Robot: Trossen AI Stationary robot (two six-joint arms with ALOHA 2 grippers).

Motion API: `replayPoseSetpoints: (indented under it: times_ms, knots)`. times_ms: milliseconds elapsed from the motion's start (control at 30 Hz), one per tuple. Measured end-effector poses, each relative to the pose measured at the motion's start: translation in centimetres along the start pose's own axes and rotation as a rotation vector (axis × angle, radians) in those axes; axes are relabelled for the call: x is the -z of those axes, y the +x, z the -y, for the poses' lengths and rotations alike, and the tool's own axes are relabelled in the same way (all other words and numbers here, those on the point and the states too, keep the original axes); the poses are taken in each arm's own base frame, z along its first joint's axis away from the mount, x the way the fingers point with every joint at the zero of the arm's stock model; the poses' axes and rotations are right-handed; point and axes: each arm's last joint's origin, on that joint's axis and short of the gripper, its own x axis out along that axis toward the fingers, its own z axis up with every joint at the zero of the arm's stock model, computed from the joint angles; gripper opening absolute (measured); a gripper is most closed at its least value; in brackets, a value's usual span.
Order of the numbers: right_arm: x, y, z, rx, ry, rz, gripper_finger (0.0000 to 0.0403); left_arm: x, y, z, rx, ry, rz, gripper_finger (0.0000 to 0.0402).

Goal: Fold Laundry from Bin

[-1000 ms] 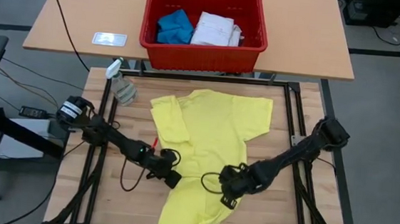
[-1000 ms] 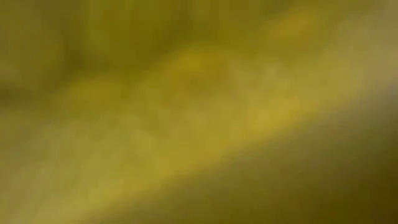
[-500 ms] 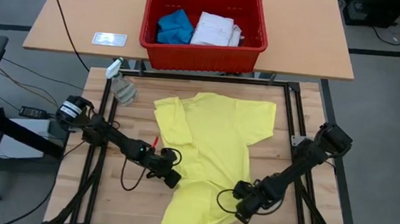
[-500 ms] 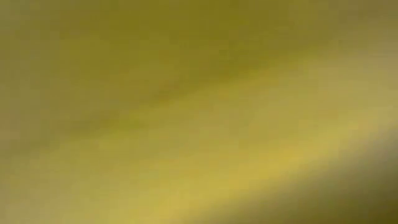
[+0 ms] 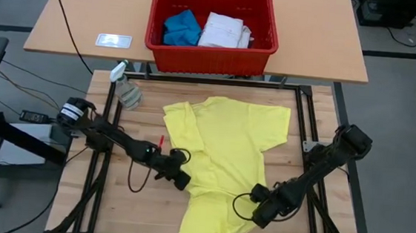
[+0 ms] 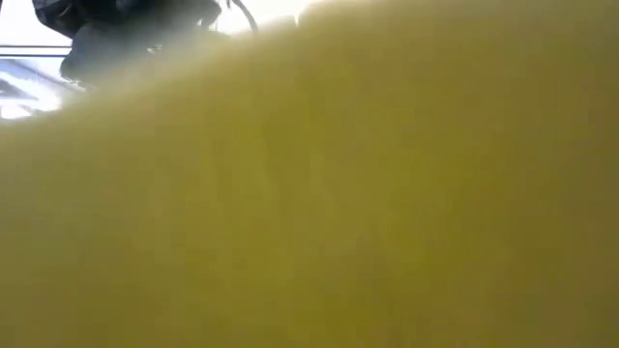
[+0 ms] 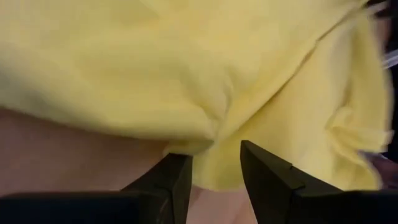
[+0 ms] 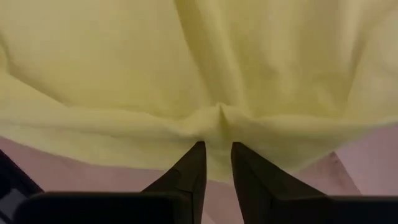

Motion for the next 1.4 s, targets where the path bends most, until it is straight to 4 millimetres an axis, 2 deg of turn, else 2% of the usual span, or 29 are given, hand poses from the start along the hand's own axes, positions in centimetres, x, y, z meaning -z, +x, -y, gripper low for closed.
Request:
replayPoseSetpoints:
  times_ms: [167,367,533,767,900,1033,1233,1400]
  knots:
    - [-0.3,-0.7,-0.2,-0.043,0.007,0.036,0.0086,-2.2,-2.5,0.3,0.021,0.060,0.047,0.0142]
    - [-2.6,-1.2,-1.0,-0.172,0.105,0.143,0.0086,-6.0,-4.8,-1.5,-0.050,0.151,0.095,0.0142]
    - [-6.0,-1.8,-1.0,-0.259,0.287,0.255,0.0086,-9.8,-5.9,-4.2,-0.026,0.228,0.047,0.0142]
    - [-9.2,-2.7,-1.3,-0.420,0.502,0.412,0.0086,-13.8,-8.3,-9.6,-0.184,0.320,0.041,0.0142]
    - [-9.7,-2.8,-1.1,-0.427,0.557,0.418,0.0086,-15.0,-9.0,-13.0,-0.303,0.342,-0.005,0.0142]
    - [-9.6,-2.6,-0.8,-0.402,0.573,0.377,0.0086,-15.7,-9.1,-15.5,-0.362,0.310,-0.048,0.0142]
    - [-8.6,-2.1,-0.1,-0.289,0.535,0.248,0.0086,-15.8,-8.6,-16.7,-0.374,0.273,-0.100,0.0142]
    - [-7.8,-1.8,0.6,-0.202,0.401,0.104,0.0086,-15.4,-8.8,-16.9,-0.401,0.221,-0.146,0.0142]
